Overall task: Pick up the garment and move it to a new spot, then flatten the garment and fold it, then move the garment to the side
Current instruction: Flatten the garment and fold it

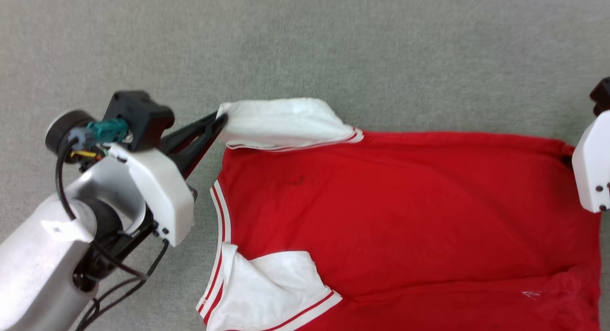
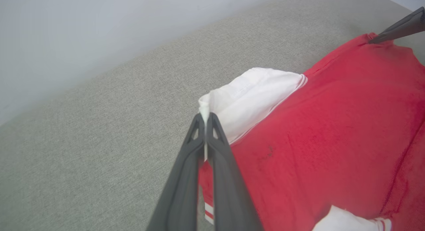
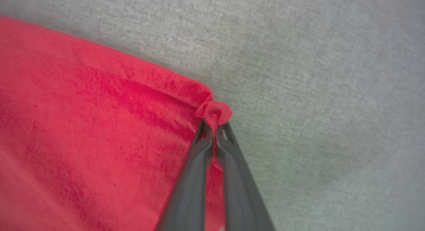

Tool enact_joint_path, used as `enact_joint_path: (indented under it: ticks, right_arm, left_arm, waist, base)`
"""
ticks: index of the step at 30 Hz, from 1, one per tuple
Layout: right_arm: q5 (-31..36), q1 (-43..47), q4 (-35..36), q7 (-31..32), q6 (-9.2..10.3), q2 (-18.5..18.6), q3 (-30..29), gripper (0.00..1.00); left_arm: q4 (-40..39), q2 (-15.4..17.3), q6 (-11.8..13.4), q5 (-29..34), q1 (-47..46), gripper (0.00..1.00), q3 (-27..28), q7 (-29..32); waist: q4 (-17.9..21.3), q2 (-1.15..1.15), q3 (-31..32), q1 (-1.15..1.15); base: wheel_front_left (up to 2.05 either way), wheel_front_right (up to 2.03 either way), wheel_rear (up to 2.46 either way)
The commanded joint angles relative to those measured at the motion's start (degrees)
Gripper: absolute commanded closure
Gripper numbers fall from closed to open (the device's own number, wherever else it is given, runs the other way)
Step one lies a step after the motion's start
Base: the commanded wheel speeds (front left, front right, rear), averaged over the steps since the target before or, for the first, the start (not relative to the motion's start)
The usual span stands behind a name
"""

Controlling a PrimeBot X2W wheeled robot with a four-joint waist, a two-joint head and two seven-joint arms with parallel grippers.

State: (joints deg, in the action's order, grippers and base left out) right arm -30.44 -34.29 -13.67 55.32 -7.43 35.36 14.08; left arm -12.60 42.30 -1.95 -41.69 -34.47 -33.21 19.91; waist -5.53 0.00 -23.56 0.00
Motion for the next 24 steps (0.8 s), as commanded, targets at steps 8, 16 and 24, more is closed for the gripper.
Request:
enact_joint_path:
  ticks: [8,16,24]
  right_arm:
    - [-2.28,7.54,4.75,-3.48,-0.04,-1.1,-4.2,1.0]
    - [-1.83,18.03,10.98,-5.33,-0.04,-2.68,-9.82,1.0]
    - [-2.22,28.51,16.99,-3.95,-0.04,-4.77,-12.84,1.0]
  left_arm:
    - [-1.71,2.61,2.72,-2.41,8.23,1.0,1.22,-1.77]
    - [-5.19,4.92,6.37,-5.14,17.31,1.0,1.67,-2.49]
    - [-6.71,7.14,8.47,-8.32,26.13,1.0,0.98,-2.52]
  waist:
    - [1.46,0.0,7.8,0.0]
    - [1.24,0.0,12.03,0.0]
    - [1.27,0.0,13.92,0.0]
  base:
    - [0.0,0.0,0.0]
    - [0.0,0.0,0.0]
    - [0.0,0.0,0.0]
